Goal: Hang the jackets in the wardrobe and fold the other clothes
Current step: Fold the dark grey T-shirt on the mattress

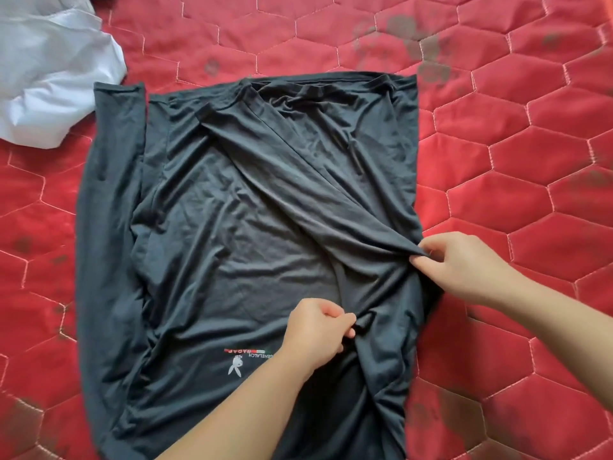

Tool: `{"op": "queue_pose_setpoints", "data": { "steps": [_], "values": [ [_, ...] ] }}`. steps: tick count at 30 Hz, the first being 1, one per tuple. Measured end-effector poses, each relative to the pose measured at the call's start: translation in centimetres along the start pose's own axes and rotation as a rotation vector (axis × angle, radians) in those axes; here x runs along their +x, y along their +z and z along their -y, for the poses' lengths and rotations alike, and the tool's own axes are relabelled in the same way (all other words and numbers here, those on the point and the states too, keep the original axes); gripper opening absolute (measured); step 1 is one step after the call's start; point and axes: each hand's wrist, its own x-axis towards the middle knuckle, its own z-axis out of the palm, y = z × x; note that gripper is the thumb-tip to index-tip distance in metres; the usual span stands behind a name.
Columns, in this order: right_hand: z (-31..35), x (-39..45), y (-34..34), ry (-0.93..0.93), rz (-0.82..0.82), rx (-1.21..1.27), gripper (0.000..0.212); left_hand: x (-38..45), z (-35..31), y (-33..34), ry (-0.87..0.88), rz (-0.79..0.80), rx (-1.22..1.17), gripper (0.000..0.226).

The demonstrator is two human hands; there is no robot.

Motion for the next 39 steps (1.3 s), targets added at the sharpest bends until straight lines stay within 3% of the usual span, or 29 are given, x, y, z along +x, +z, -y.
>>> {"op": "queue_pose_setpoints", "data": {
  "steps": [6, 8, 11, 15, 19, 23, 28, 31, 34, 37, 39],
  "values": [
    [0.7, -0.4, 1.0, 0.137, -0.100, -0.277, 0.012, 1.0, -0.2, -2.2, 0.051, 0.181, 0.383, 0.025],
    [2.2, 0.0, 1.0, 0.050, -0.227, -0.285, 0.013, 1.6, -1.4, -2.6, 0.118, 0.069, 0.296, 0.029],
    [4.7, 1.8, 1.1, -0.071, -0.362, -0.185, 0.028, 3.5, -4.2, -3.3, 0.155, -0.235, -0.163, 0.024],
    [7.2, 6.0, 1.9, -0.048, -0.283, -0.143, 0.034, 6.4, -7.0, -4.2, 0.037, -0.259, -0.458, 0.029],
    [7.9, 8.6, 2.1, 0.006, -0.244, -0.174, 0.028, 6.9, -5.2, -5.0, 0.045, -0.284, -0.367, 0.052],
    [7.7, 8.7, 2.2, 0.036, -0.325, -0.227, 0.028, 6.4, -3.3, -5.8, 0.069, -0.323, -0.264, 0.044],
    [7.8, 9.0, 1.8, 0.100, -0.223, -0.200, 0.032, 5.1, -2.6, -7.6, 0.038, -0.243, -0.229, 0.038],
    [7.9, 9.0, 1.5, 0.124, -0.161, -0.157, 0.035, 3.9, -0.2, -11.7, 0.113, -0.395, -0.103, 0.027],
    [9.0, 8.8, 1.3, 0.201, -0.230, -0.079, 0.037, 3.5, 2.3, -18.4, 0.196, -0.634, -0.009, 0.005],
    [10.7, 7.5, 1.6, 0.191, -0.470, -0.108, 0.046, 3.9, 5.0, -25.0, 0.208, -0.952, 0.101, 0.023],
    [13.0, 6.7, 2.5, 0.119, -0.546, -0.106, 0.044, 4.4, 6.7, -28.3, 0.072, -1.028, 0.079, 0.035]
  ]
}}
